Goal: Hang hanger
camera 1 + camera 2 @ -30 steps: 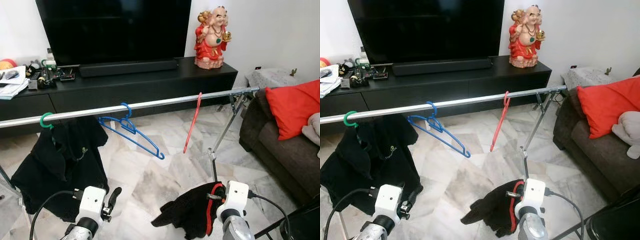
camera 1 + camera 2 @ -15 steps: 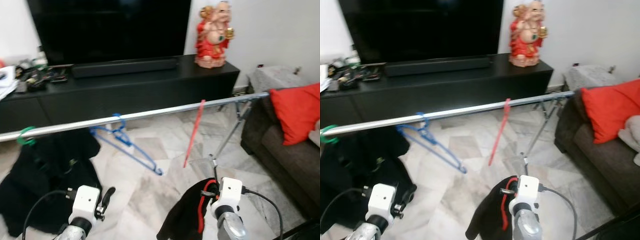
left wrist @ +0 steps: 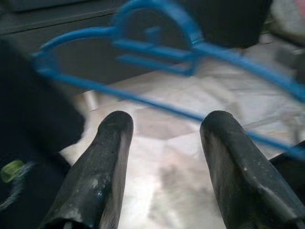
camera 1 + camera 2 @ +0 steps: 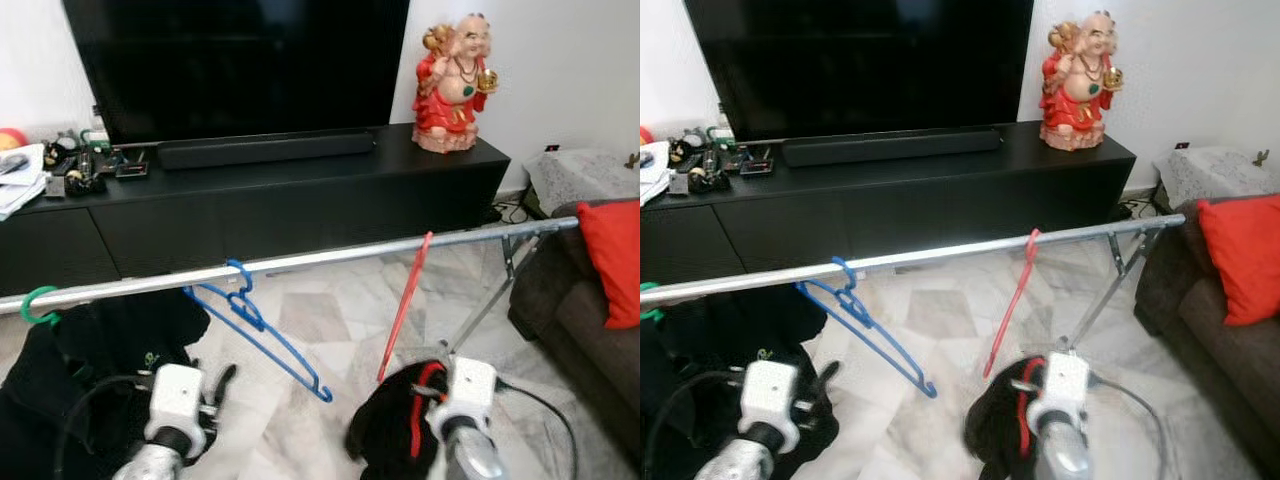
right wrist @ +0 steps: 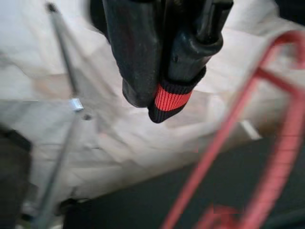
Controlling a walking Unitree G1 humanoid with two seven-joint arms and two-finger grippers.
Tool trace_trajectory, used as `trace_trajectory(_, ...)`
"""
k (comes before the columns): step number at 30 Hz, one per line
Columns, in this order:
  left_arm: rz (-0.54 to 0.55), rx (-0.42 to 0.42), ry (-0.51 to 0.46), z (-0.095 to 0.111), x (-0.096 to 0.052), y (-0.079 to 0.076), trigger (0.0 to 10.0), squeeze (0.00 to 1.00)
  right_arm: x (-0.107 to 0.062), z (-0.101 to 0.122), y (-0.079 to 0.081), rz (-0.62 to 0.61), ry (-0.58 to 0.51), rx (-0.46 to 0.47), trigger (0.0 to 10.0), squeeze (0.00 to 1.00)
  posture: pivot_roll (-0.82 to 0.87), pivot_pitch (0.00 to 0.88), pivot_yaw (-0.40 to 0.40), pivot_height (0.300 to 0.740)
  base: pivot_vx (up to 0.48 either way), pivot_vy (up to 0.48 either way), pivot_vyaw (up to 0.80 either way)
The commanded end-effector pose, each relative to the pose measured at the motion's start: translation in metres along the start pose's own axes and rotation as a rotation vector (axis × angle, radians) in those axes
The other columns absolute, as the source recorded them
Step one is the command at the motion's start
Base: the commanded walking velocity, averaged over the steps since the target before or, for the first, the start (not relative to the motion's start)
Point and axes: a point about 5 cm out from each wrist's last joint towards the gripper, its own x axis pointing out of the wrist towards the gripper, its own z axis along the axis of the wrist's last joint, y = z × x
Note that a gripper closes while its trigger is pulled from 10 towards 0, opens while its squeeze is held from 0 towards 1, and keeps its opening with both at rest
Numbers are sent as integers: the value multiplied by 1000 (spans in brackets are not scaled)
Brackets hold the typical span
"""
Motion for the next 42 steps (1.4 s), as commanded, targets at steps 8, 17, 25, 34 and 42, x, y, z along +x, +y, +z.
trace_trajectory(8,-152,-51,-11,32,19,5,10000,0,4,9,7,16,-37,1,10000,0,131,35,-34,740,0,0,0)
trace_trajectory(17,-171,-38,31,54,55,0,10000,0,6,11,9,19,-39,-2,10000,0,131,39,-39,740,0,0,0)
trace_trajectory(25,-37,-121,152,77,97,0,10000,1000,7,14,8,20,-47,-8,10000,0,121,44,-40,740,0,0,0)
trace_trajectory(34,-19,-113,316,78,119,1,10000,0,9,14,11,27,-43,-15,10000,0,124,48,-38,740,0,0,0)
trace_trajectory(42,49,-103,361,73,124,6,10000,0,8,13,11,24,-43,-14,10000,0,118,49,-34,740,0,0,0)
